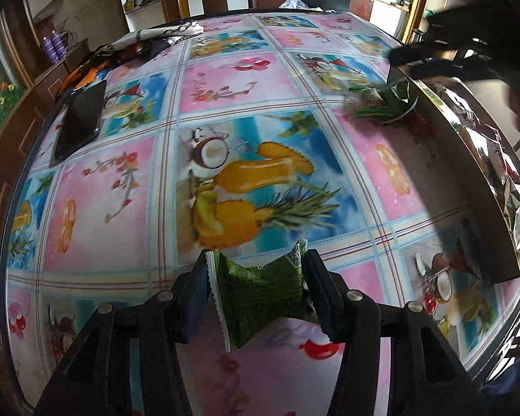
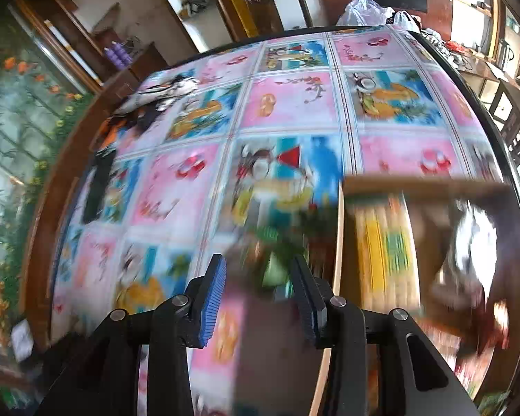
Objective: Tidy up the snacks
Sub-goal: 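Grasp a clear snack pack with green strip using the right tool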
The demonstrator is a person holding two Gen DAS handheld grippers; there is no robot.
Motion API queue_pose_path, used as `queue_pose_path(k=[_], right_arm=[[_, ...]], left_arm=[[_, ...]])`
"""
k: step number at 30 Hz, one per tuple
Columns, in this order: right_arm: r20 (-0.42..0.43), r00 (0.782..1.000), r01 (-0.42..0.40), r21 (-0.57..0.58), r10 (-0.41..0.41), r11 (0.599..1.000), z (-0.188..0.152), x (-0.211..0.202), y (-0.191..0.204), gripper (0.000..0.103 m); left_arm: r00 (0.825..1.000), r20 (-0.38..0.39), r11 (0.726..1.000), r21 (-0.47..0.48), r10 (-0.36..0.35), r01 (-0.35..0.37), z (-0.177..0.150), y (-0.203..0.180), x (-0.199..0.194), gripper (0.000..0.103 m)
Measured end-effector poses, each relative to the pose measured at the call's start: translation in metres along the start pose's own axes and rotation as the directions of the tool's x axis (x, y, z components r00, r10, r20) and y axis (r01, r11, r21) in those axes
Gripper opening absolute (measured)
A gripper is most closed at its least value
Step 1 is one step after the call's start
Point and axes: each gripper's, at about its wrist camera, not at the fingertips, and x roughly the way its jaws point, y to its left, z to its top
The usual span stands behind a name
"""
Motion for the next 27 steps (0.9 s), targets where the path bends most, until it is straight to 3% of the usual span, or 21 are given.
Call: queue_pose_path(k=[6,13,19,23,25,27], right_arm=[[-0.09,0.989,0.113,-0.039,-0.116,0.993,0.033,0.051,0.004,0.043],[-0.122,0.98,0.157,-0.026,-0.159,0.987,0.022,0.064,0.001,0.039],[-0.146,0.983,0.108,-0.018,-0.11,0.994,-0.02,0.052,0.021,0.04],[-0.217,0.974,-0.057,0.017,0.059,0.998,-0.065,0.038,0.038,0.041],[-0.183,0.978,-0.1,0.021,0.102,0.995,-0.072,0.023,0.041,0.041],[-0.13,0.99,-0.059,0.009,0.059,0.998,-0.061,0.011,0.035,0.041]], left_arm=[[1.0,-0.001,1.0,-0.005,-0.001,0.001,-0.004,0.003,-0.002,0.053],[1.0,0.003,1.0,0.0,-0.007,0.007,-0.005,0.004,-0.002,0.053],[1.0,0.004,1.0,0.002,-0.014,0.014,-0.003,0.007,-0.002,0.053],[1.0,0.004,1.0,0.002,-0.017,0.017,-0.003,0.008,-0.002,0.052],[1.0,0.004,1.0,0.002,-0.014,0.014,-0.003,0.008,-0.002,0.053],[1.0,0.004,1.0,0.006,-0.011,0.011,-0.003,0.007,-0.002,0.053]])
